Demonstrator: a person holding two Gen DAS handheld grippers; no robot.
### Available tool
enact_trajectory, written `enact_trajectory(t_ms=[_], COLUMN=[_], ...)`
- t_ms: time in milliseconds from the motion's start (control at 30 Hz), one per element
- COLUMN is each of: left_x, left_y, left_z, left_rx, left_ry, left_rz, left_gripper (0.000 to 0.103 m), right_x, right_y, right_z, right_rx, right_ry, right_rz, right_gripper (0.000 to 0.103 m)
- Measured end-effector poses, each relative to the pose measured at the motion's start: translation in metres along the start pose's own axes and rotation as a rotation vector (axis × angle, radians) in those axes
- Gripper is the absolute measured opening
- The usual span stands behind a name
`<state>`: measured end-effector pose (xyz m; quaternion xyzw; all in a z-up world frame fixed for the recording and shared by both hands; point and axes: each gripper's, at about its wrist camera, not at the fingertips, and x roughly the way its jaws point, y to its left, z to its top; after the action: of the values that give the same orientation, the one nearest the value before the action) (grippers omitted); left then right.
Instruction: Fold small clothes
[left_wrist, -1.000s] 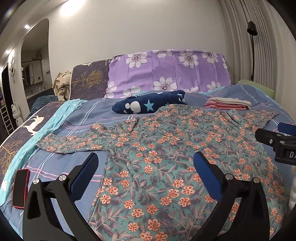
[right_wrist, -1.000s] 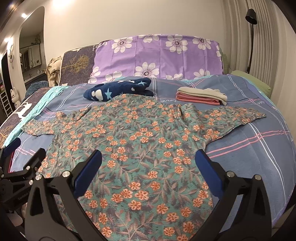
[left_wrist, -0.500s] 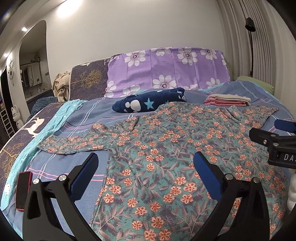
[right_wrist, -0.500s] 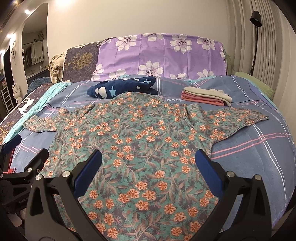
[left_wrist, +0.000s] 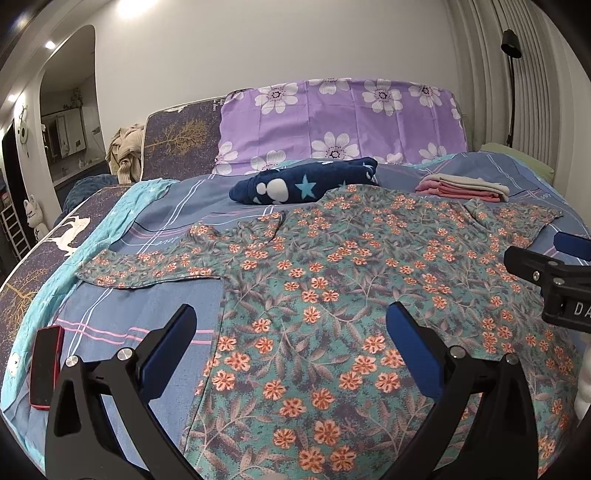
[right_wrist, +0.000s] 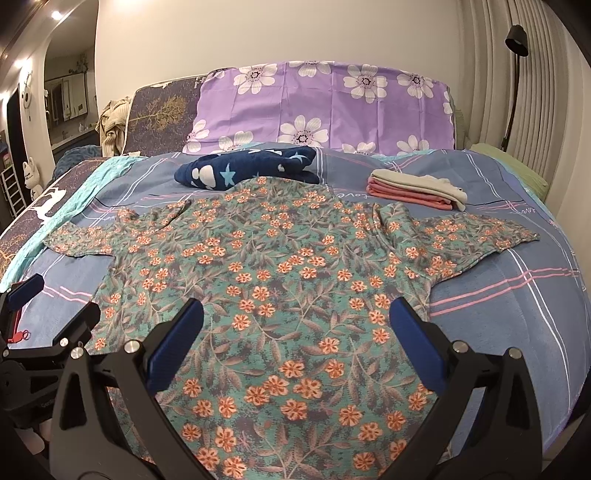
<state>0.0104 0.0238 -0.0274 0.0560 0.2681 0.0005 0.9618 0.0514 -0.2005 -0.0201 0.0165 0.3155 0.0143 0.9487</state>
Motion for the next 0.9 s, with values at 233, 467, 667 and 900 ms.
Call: enact_trajectory(t_ms=[233,467,667,900], left_x=[0.005,0.006,0.002,-0.006], left_y=[0.009,0.016,0.027,0.041], left_z=[-0.006,-0.009,-0.010,-0.004], left_rx=[-0.018,-0.028,-0.064,-0.065], left_ry=[0.011,0.004,-0.056,-0.132], left_rz=[-0.002,0.002,0.033,0.107], left_gripper=[0.102,0.102,0.102,0.094], right_x=[-0.005,-0.004,-0.011,-0.012], right_y=[0.010,0.017,0.019,0.022], right_z=[0.001,0.001,0.000,0.002], right_rx=[-0.015,-0.020,-0.010,-0.003], right_ry=[-0.024,-0.034,-0.102,-0.129], right_rz=[0.011,0.021,0.023,0.027], right_gripper=[0.101,0.101,0.101,0.101])
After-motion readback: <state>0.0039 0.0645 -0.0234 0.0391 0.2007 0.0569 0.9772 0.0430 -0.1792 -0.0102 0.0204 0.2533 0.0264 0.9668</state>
